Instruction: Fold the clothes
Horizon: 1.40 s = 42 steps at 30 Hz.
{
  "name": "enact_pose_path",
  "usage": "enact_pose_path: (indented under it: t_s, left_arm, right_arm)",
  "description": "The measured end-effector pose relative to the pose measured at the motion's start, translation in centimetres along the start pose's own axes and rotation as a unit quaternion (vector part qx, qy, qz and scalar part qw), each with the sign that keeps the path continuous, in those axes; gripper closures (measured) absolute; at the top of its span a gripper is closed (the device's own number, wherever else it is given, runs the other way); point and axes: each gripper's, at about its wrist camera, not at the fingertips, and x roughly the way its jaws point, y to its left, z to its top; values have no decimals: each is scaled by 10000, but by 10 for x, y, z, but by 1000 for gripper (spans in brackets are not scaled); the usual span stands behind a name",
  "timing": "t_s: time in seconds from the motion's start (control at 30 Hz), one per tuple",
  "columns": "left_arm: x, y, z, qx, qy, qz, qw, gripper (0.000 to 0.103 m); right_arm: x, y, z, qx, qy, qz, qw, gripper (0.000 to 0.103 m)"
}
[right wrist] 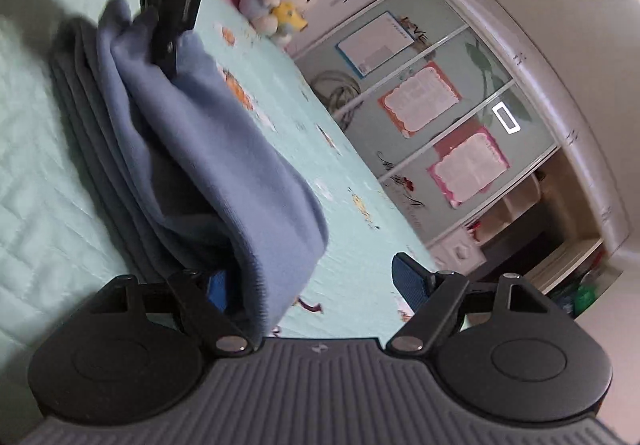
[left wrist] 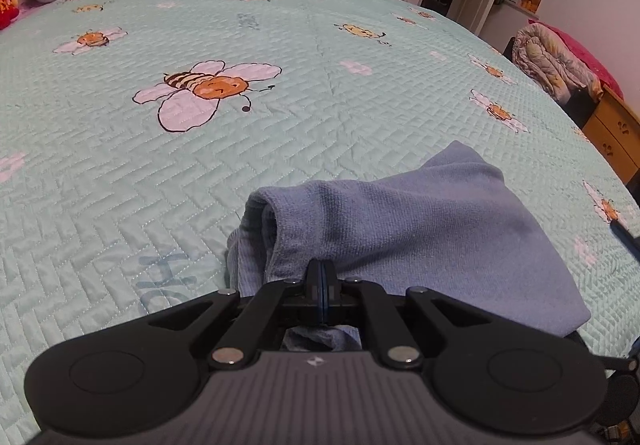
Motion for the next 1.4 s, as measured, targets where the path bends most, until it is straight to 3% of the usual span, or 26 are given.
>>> enact_pose_path:
  t_s: [0.07,0.13,0.2,0.27,0.33,0.4,0.63,0.73,0.8,0.9,1.0,1.1,1.13,1.17,1.2,1.27,1.37,1.4]
  left_arm:
    - [0,-3,-2,114,-32,34,9999,98]
    - [2,-2,-4,166,-20,-80,9998,98]
    - [2,-7,-8,386,-70,3,9992,98]
    - [2,-12,-11,517,-151,150,9984,98]
    - [2,-9,-11,407,-154,101,9990,98]
    - [2,-7,-11,383,-156,52,9991,98]
    - [-1,-2,-14,190,-274,-72,9994,98]
    - [-7,1,-16,42,-359,-168,9992,98]
    - [-10,0,-19,61,-418,-168,9990,98]
    - [-14,-1,-22,104,-500,-185,9985,98]
    - [-12,15,-24,-307,-536,-503,9968,98]
    - [-10,31,-26,-782,-519,-845,9920,98]
    - [-10,32,-27,-841,-508,-888,9912,99]
    - [-11,32,-27,-881,-499,-903,9908,99]
    - [-11,32,-27,-920,-489,-918,9903,99]
    - [-14,33,-27,-1005,-473,-949,9893,98]
    - [-23,33,-27,-1152,-472,-993,9872,97]
    - [-27,33,-27,-1161,-489,-996,9870,95]
  right_arm:
    - [-5,1,3,-173,-228,28,9996,23]
    - [-2,1,-21,-437,-198,-78,9988,22]
    - [9,-27,-55,634,111,551,9964,23]
    - [9,-41,-54,1160,126,715,9906,23]
    - [7,-30,-47,722,48,556,9958,22]
    - [7,-32,-47,763,35,522,9957,22]
    - [-23,-68,-54,1733,127,1219,9772,22]
    - [-36,-97,-65,2898,5,1796,9401,21]
    - [-32,-119,-77,4066,-97,2157,8877,21]
    - [-5,-107,-79,4506,-63,2591,8543,23]
    - [22,-96,-81,4924,-29,3012,8166,46]
    - [50,-85,-83,5318,5,3418,7749,58]
    - [59,-81,-84,5443,16,3549,7601,79]
    - [68,-78,-84,5566,28,3679,7449,93]
    - [74,-75,-84,5665,42,3781,7322,97]
    - [69,-82,-82,5692,94,3768,7307,96]
    - [56,-91,-75,5629,-34,3769,7356,78]
    - [56,-97,-75,5729,-138,3798,7262,73]
